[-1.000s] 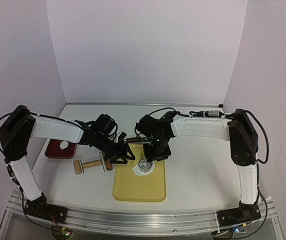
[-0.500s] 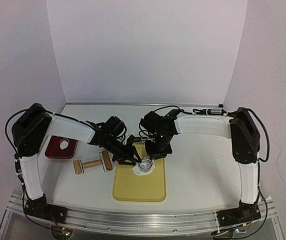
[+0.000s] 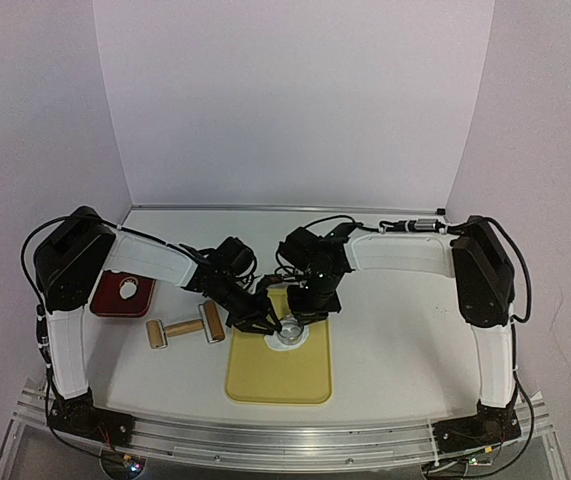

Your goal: Roll out the dumpling wrappers from the dough

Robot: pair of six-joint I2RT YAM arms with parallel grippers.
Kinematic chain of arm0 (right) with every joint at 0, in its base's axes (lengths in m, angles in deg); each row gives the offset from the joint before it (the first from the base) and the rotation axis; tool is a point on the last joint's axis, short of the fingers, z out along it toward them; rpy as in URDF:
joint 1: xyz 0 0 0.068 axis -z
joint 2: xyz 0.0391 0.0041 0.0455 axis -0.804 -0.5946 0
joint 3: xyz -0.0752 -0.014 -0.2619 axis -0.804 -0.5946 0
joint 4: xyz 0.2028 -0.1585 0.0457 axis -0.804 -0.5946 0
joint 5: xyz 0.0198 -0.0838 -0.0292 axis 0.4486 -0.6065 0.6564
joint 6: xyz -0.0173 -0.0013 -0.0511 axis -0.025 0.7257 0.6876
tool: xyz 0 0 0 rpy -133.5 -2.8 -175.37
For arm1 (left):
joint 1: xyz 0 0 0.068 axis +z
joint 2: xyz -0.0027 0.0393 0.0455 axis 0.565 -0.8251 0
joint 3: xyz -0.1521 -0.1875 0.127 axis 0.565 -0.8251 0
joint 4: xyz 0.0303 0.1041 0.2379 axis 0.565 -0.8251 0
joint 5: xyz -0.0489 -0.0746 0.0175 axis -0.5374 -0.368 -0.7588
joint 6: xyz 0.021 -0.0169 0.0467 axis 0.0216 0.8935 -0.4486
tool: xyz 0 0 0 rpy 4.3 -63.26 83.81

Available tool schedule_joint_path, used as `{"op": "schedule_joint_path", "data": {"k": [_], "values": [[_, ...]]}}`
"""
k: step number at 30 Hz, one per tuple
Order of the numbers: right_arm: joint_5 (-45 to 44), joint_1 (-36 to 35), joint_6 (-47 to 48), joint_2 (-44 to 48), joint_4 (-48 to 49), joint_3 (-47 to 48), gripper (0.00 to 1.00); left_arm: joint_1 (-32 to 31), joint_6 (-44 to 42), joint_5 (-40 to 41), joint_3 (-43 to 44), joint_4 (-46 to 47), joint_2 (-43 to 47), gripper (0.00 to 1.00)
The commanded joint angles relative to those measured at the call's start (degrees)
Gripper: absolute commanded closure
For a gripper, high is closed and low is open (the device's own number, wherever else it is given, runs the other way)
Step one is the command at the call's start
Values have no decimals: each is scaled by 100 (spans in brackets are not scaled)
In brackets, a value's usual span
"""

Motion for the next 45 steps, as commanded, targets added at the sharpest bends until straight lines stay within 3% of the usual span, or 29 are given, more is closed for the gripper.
{"op": "schedule_joint_path", "data": {"k": [1,12,22,45], "values": [[64,5,2,-146,34,11,92,-49,-84,50,229,-137,-61,77],[119,30,15,-335,36,-103,100,-63,-120,45,215,-192,-279,90],[233,148,5,-587,63,-368,100,-72,-117,84,81,-223,-536,96],[414,248,154,-1591,150,-298,100,-72,-388,119,171,-353,-1483,100]]}}
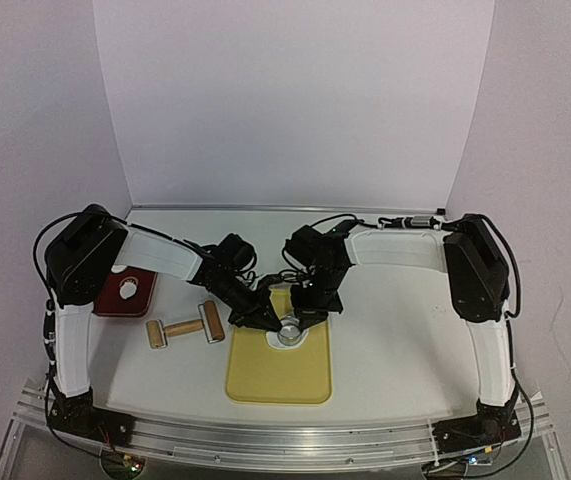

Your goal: Roll out the dumpling wrappers from the dough

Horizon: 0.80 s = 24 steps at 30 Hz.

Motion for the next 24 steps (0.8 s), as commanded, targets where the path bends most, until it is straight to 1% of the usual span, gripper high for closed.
{"op": "schedule_joint_path", "data": {"k": [1,16,19,22,24], "values": [[-415,-49,80,-1175,398,-414,100,-283,-351,799,-248,-160,-961,100],[-381,-239,-174,-1108,446,-476,100,-379,-180,800,-866,123,-755,100],[-447,-235,-195,-969,443,-421,100,-383,-274,894,-699,-35,-659,100],[-543,-239,-163,-714,407,-211,100,-379,-425,963,-289,-327,-587,100],[-557,-234,-126,-549,343,-14,97,-379,-517,996,38,-519,-524,98]]}}
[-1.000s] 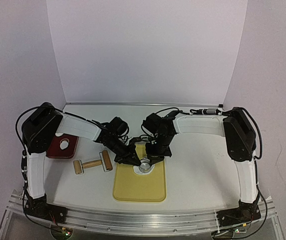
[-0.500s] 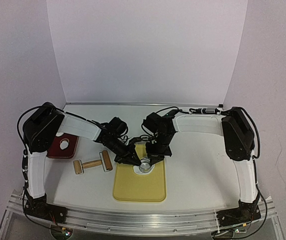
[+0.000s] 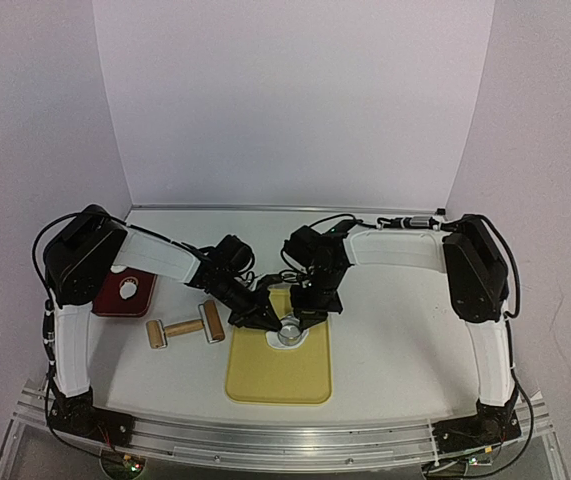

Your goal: Roll out the dumpling wrappers from the dough

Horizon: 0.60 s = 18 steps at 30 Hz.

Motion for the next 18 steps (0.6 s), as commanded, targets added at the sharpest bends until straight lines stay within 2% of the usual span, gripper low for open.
{"op": "schedule_joint_path", "data": {"k": [1,5,9,13,18], "values": [[-500,-189,-1,-524,383,-2,94,-404,-546,1080,362,-923,-574,97],[-701,-189,49,-216,101,393,84,-404,-710,1297,1115,-1407,-448,90],[-944,-178,6,84,-137,490,79,-397,-747,1432,1581,-1667,-366,85],[-1069,-150,-73,383,-234,443,73,-396,-773,1573,1818,-1849,-294,81],[-1172,-109,-155,756,-293,404,60,-395,-741,1721,1902,-1984,-139,72]]}}
